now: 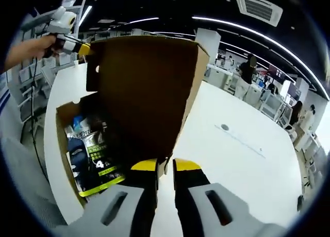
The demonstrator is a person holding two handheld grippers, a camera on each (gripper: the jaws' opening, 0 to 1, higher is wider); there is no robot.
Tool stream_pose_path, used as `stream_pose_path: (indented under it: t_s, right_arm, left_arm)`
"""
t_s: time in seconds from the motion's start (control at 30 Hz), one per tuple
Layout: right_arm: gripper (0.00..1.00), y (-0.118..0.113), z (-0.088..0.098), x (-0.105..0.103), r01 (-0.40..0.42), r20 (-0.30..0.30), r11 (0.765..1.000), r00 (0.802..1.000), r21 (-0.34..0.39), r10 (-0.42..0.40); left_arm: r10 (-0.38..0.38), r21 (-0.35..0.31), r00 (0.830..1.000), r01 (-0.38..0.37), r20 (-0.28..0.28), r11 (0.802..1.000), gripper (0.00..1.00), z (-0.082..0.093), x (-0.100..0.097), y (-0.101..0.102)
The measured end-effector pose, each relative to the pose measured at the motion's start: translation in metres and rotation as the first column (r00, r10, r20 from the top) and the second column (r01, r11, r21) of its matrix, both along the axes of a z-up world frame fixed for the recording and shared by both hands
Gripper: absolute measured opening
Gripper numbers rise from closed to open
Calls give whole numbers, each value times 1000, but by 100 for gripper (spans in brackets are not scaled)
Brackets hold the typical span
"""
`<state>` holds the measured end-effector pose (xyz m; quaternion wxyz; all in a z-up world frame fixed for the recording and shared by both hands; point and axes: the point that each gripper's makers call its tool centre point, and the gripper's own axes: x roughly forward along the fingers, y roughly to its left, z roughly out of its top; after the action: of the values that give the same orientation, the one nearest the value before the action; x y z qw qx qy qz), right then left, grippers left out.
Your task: Operate the shoe box by opening the lid, removing the specified soft item, and placing it in the target area until the item is outside and the box remains undamaged.
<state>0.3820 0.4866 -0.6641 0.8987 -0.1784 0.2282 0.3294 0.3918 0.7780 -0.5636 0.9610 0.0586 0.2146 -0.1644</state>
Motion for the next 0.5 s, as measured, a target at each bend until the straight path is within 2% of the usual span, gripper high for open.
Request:
stream_pose_path:
  t_s: [0.27,0.5]
  right_arm:
    - [6,0,-8,10,4,-17,1000,1000,14,-4]
    - [3,4,-7,14,-8,-13,1000,1000,26,8]
  left_arm:
    - [-1,3,1000,1,0,1000,4,-2,16,2]
    - [-1,-4,1000,1,-3,1000,4,-4,28,4]
